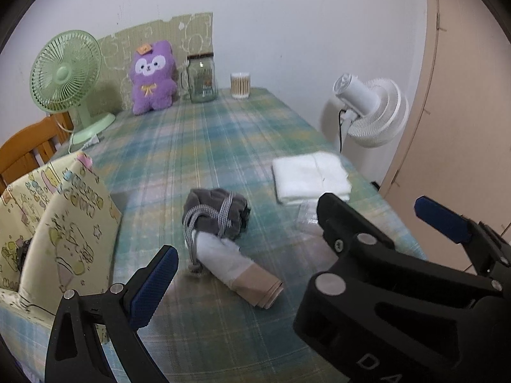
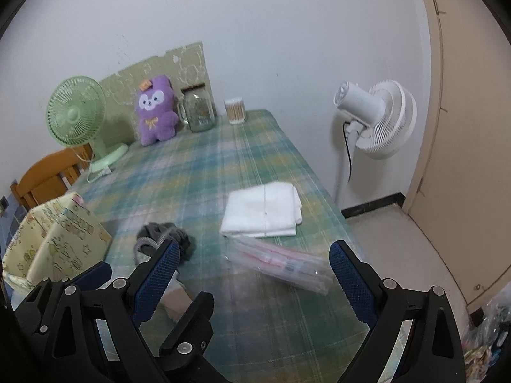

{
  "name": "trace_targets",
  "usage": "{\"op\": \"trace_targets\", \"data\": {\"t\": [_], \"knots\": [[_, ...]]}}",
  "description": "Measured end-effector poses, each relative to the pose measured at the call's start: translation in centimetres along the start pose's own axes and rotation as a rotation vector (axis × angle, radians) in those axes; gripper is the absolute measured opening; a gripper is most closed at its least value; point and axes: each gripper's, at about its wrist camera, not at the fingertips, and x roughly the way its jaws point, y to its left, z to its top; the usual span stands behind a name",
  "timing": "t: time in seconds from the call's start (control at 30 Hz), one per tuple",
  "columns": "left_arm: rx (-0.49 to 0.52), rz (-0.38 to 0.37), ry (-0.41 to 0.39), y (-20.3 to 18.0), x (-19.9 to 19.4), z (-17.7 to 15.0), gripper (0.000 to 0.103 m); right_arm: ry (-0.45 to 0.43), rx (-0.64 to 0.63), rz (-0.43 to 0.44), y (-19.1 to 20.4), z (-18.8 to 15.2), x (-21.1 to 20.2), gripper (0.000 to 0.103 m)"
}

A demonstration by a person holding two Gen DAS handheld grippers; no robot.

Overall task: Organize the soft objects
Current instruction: 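Grasp the rolled white cloth with beige end with the left gripper, then grasp the clear plastic tube case with the right gripper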

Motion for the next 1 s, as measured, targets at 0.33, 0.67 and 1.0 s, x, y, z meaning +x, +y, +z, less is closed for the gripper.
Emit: {"op": "trace_targets", "data": {"t": [0.33,0.67,1.0], "knots": [[-0.019,0.006,0.062,0.7,2.2,-0.5,0.093,0.056,0.007,0.004,-0.2,-0.7,2.1,0.097],[-0.028,0.019,0.095,0.6,2.8,-1.3,0.057,0.079,0.004,-0.005,-0.1,-0.8,3.1,0.097],[0.015,-0.027,0.097,0.2,3.6,-1.1,0.036,0.091,-0.002,0.002,-0.4,-0.7,3.9,0.096]]}}
